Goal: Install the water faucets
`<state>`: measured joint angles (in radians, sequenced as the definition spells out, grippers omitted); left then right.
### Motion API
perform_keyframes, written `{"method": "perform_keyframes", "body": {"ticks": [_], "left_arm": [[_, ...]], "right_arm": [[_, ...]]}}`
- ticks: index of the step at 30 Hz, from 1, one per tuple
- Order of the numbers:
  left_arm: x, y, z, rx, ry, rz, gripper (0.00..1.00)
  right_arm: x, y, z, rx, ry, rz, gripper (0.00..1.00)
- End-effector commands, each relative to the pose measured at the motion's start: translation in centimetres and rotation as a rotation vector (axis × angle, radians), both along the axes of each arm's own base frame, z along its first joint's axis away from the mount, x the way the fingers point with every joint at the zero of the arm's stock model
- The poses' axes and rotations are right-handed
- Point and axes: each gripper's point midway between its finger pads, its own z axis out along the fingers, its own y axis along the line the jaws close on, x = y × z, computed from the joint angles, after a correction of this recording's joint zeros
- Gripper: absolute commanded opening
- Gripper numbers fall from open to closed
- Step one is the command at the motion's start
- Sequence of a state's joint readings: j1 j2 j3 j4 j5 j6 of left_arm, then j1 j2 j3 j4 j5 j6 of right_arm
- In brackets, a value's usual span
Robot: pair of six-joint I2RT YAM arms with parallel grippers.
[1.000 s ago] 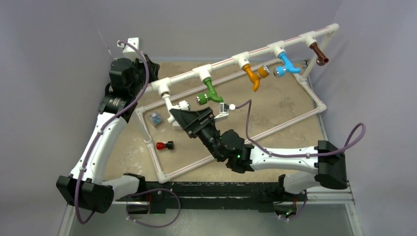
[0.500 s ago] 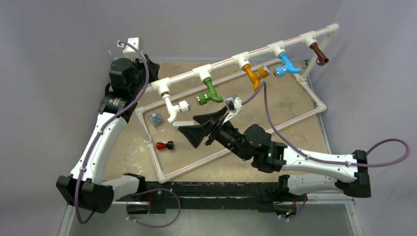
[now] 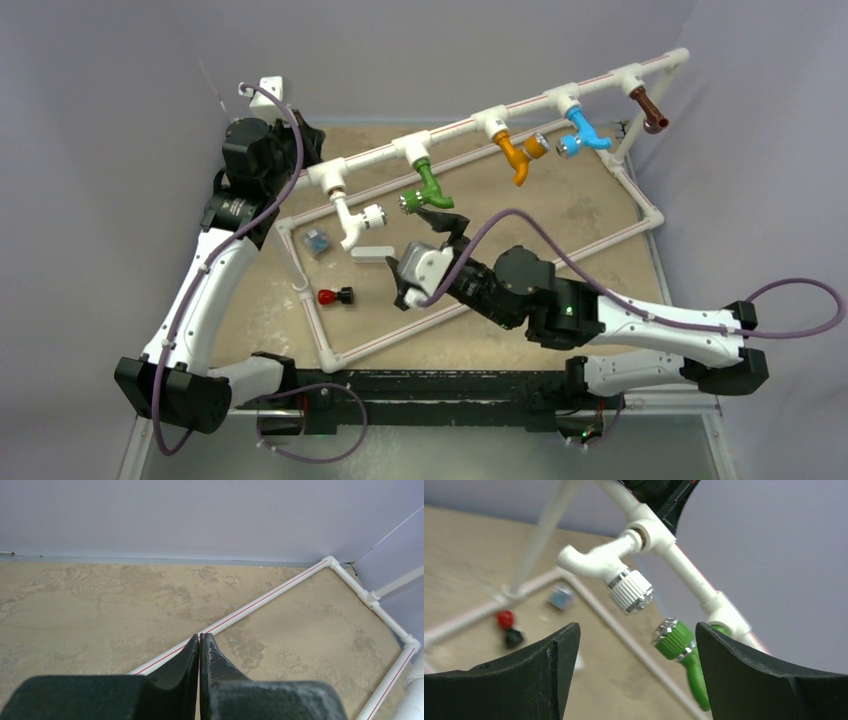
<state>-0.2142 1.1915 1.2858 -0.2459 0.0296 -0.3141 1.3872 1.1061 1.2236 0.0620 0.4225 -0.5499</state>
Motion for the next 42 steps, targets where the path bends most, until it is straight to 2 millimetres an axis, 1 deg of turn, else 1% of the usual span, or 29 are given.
{"method": "perform_keyframes", "body": {"ticks": [1, 2, 4, 5, 8, 11, 15, 20, 24, 30, 32, 38, 42], "left_arm": [[-1.3, -0.3, -7.1, 0.037, 0.237, -0.040, 0.00], [-1.3, -0.3, -7.1, 0.038, 0.237, -0.040, 0.00], [-1.3, -0.3, -7.0, 0.037, 0.236, -0.039, 0.00], [-1.3, -0.3, -7.1, 0.037, 0.236, -0.038, 0.00], [-1.3, -0.2, -7.0, 0.036, 0.235, -0.037, 0.00], [-1.3, -0.2, -7.0, 0.035, 0.235, -0.037, 0.00], [-1.3, -0.2, -7.0, 0.034, 0.235, -0.038, 0.00], [-1.4, -0.2, -6.9, 0.033, 0.234, -0.040, 0.00], [-1.3, -0.2, -7.0, 0.033, 0.235, -0.040, 0.00], [-1.4, -0.2, -6.9, 0.033, 0.234, -0.041, 0.00], [-1.3, -0.2, -6.9, 0.032, 0.232, -0.041, 0.00], [-1.3, -0.2, -6.9, 0.032, 0.234, -0.042, 0.00], [-1.3, -0.3, -7.0, 0.032, 0.235, -0.043, 0.00]], "right_arm": [[2.1, -1.3, 0.4, -0.289, -0.447, -0.131, 0.86], [2.1, -1.3, 0.9, -0.310, -0.536, -0.146, 0.87], [2.0, -1.2, 1.9, -0.308, -0.634, -0.170, 0.87], [1.8, -1.0, 2.2, -0.336, -0.701, -0.182, 0.87], [1.7, 0.0, 2.4, -0.385, -0.822, -0.219, 0.87], [1.4, 1.5, 2.2, -0.410, -0.908, -0.229, 0.87], [1.2, 3.3, 2.1, -0.425, -0.968, -0.230, 0.87], [1.1, 5.6, 1.6, -0.432, -1.000, -0.208, 0.87], [1.0, 7.3, 1.7, -0.434, -1.027, -0.183, 0.86], [2.1, 7.8, 1.8, -0.433, -1.015, -0.200, 0.81], [2.5, 7.7, 1.7, -0.428, -1.001, -0.205, 0.78], [3.8, 7.8, 1.2, -0.429, -0.960, -0.221, 0.61], [4.3, 7.8, 0.9, -0.422, -0.939, -0.220, 0.53]]}}
